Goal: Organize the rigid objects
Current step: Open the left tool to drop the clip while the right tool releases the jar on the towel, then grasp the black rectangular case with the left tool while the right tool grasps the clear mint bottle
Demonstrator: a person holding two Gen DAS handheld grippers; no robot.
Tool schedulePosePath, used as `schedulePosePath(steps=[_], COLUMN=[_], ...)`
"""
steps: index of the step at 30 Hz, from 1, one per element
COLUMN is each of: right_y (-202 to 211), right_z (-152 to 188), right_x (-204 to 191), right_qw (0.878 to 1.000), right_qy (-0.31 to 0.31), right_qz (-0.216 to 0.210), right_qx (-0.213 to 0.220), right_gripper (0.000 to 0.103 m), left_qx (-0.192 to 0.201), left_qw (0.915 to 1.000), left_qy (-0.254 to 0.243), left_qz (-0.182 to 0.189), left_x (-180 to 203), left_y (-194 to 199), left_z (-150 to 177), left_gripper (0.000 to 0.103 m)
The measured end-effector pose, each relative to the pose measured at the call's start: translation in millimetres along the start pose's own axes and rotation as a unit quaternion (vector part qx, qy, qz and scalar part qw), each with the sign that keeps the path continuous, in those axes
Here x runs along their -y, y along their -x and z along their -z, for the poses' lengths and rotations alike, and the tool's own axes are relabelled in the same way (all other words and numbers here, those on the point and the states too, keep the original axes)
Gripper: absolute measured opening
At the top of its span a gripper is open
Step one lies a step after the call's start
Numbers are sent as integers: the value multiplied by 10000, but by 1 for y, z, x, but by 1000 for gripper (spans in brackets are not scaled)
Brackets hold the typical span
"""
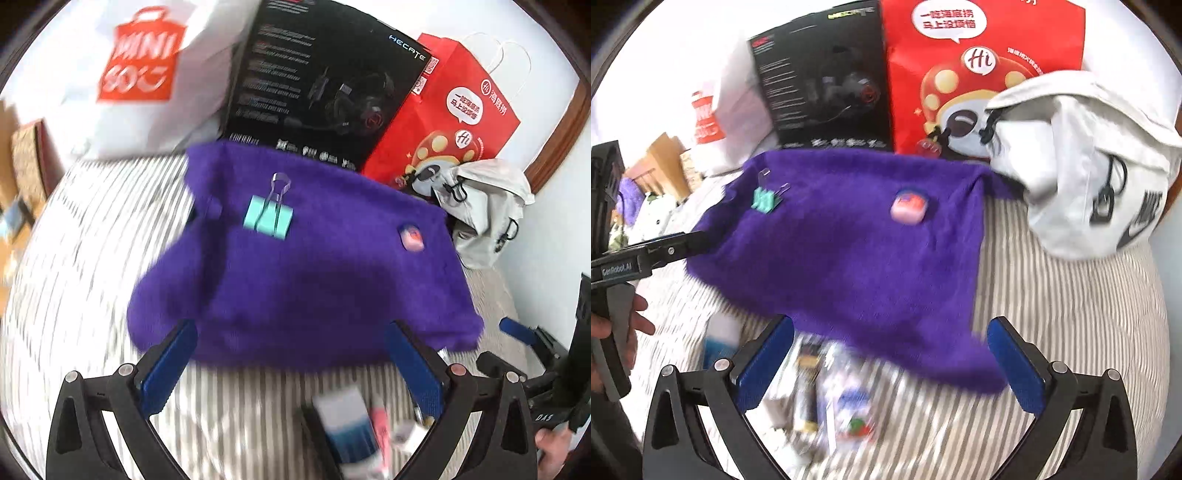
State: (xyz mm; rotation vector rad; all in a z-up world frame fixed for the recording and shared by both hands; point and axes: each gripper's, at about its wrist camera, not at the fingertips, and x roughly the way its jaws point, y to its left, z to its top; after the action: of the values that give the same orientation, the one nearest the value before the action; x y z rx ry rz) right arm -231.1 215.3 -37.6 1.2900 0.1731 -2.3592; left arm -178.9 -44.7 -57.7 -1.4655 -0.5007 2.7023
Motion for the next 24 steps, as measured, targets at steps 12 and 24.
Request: schedulePosePath(steps=[12,24], right_y=[38,47], right_z=[86,125], right_x=[-17,-7], right_qw=[9983,9974], right_qy=[-517,-655], right_qz=[-253,-211], right_qx=[-97,-193], right_gripper=[103,103], left_qx=[-249,-209], left_qw=[9986,9932], left_qy=[-95,-518], left_qz=[-453,-1023], left_x=[-5,9], left_y=[-3,-3], left_z=[67,78], left_gripper=[103,102])
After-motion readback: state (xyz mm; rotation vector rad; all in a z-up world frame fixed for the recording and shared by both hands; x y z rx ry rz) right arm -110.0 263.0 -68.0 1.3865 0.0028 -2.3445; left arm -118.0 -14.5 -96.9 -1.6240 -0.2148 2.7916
